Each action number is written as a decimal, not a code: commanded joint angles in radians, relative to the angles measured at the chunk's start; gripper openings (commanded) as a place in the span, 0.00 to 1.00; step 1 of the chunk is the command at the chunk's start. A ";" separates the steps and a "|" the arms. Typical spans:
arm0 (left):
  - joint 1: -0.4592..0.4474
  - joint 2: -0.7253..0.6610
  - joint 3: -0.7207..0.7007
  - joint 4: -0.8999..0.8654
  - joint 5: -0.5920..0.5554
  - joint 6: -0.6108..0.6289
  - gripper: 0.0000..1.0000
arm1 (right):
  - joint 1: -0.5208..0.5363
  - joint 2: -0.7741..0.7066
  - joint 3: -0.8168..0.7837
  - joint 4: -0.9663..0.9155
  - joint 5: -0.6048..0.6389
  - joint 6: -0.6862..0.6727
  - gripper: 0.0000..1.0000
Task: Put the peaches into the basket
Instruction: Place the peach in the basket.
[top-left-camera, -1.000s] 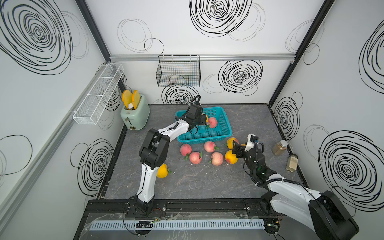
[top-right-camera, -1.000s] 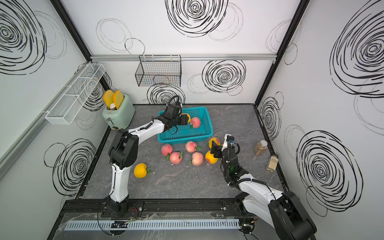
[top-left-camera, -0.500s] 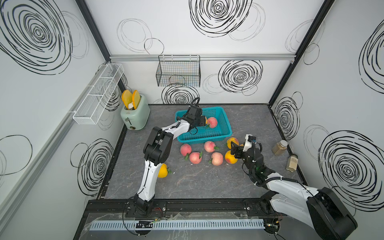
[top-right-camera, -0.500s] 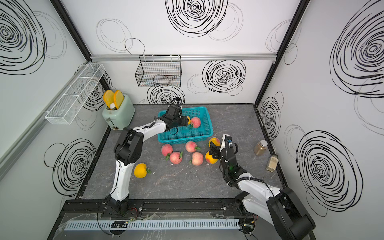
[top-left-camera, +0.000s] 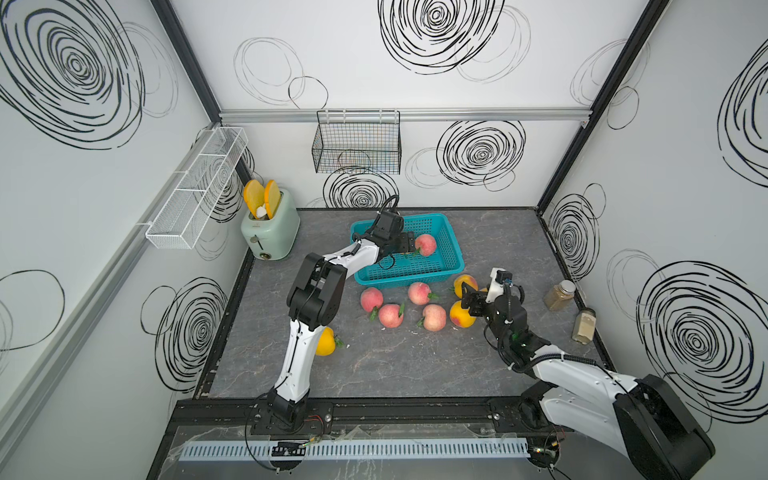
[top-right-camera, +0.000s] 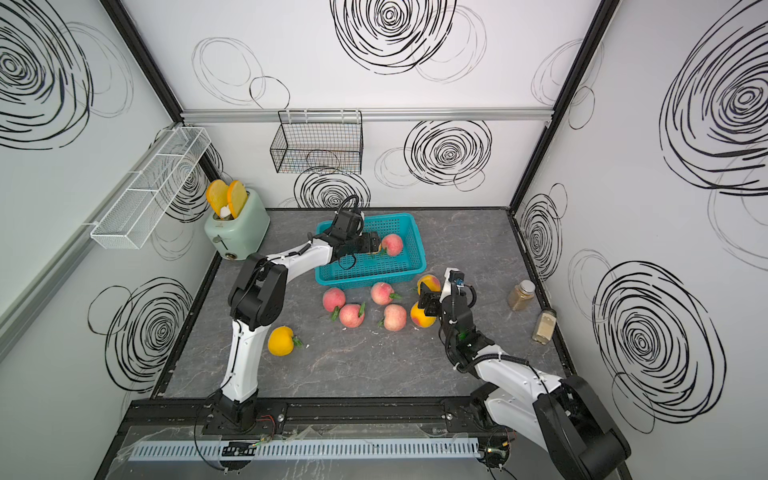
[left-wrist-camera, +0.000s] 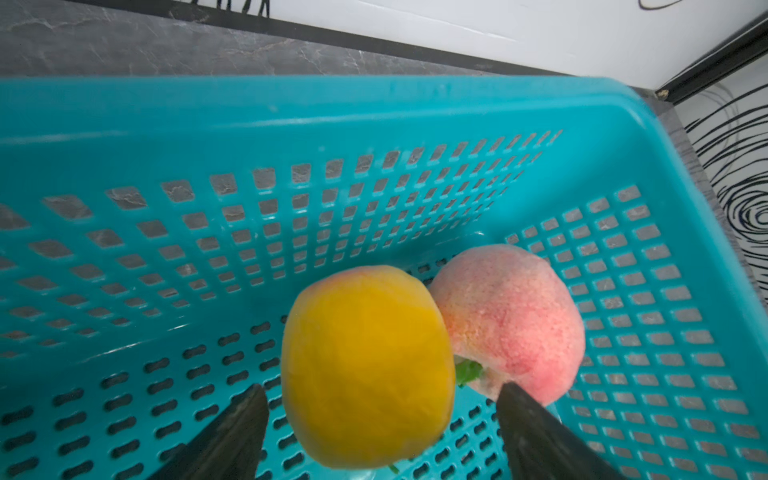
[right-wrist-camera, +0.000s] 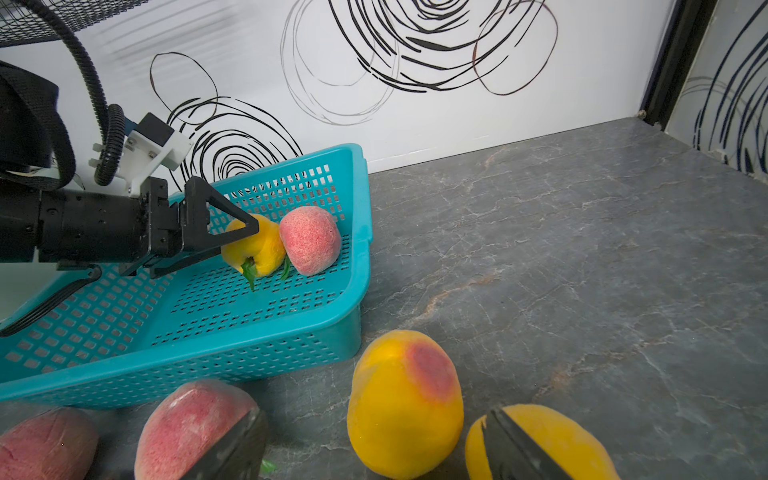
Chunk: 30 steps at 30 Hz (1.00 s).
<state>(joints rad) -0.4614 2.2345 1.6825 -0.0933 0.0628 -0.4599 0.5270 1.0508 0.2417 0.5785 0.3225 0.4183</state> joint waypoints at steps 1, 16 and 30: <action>0.010 -0.070 -0.039 0.060 -0.001 -0.001 0.91 | 0.005 0.001 0.025 0.019 0.016 -0.001 0.85; 0.011 -0.184 -0.121 0.093 0.011 -0.005 0.90 | 0.004 0.009 0.030 0.018 0.005 -0.003 0.85; 0.045 -0.433 -0.351 0.122 0.016 0.021 0.91 | 0.005 -0.001 0.038 -0.002 0.005 -0.009 0.85</action>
<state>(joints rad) -0.4404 1.8660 1.3701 -0.0208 0.0704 -0.4561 0.5270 1.0573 0.2501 0.5774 0.3218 0.4149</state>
